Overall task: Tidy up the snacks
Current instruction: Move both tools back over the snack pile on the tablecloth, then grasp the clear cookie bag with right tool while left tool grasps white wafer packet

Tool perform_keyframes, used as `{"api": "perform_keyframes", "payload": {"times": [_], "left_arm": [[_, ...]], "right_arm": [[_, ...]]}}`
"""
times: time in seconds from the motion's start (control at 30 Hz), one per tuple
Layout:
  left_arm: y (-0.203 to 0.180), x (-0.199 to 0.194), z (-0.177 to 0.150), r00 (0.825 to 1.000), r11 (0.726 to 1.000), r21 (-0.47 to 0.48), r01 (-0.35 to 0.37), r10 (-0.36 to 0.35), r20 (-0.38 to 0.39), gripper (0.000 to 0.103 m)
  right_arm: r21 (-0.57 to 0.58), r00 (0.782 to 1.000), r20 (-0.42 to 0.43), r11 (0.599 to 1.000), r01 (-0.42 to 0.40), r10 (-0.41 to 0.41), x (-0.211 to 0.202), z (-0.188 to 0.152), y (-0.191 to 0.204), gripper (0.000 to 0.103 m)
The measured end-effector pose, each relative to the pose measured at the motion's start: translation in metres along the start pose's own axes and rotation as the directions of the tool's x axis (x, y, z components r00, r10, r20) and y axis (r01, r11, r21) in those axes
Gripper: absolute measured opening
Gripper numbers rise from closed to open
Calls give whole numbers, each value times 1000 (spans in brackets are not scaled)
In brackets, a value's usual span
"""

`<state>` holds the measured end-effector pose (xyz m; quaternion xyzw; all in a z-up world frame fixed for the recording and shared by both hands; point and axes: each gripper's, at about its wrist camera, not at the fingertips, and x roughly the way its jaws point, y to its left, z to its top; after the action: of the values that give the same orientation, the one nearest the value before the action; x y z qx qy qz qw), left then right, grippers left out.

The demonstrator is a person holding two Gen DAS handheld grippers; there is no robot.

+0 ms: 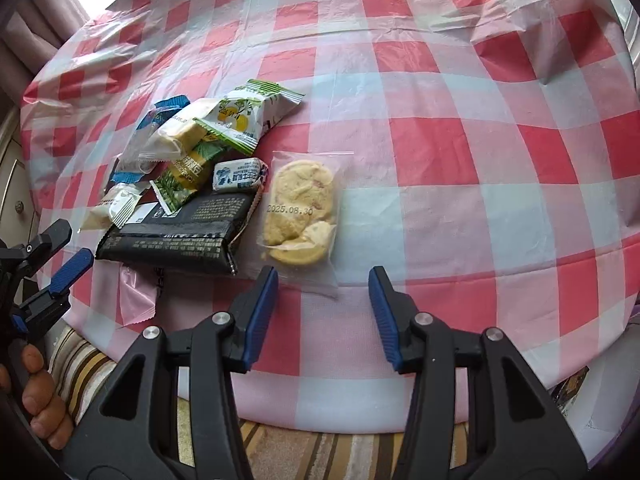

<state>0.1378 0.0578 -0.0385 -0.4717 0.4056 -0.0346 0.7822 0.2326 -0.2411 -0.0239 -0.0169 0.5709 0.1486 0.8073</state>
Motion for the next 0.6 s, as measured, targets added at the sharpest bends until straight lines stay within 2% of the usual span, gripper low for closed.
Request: {"api": "perform_keyframes", "payload": {"times": [0.1,0.2,0.27,0.4,0.6], "left_arm": [[0,2,3,1000,1000,0,6,-6,2,51],[3,4,7,1000,1000,-19,21,-21,9,51],[4,6,9,999,999,-31,37,-37,9,46],[4,14,14,999,998,-48,42,-42,6,42],[10,24,24,999,995,-92,46,-45,12,41]], "right_arm": [[24,1000,14,1000,17,-17,-1,6,-11,52],[32,998,64,999,-5,3,-11,12,-14,52],[30,996,89,999,-14,11,-15,16,-12,52],[16,994,94,998,-63,62,-8,28,1,52],[-25,993,87,997,-74,76,3,30,20,52]]}}
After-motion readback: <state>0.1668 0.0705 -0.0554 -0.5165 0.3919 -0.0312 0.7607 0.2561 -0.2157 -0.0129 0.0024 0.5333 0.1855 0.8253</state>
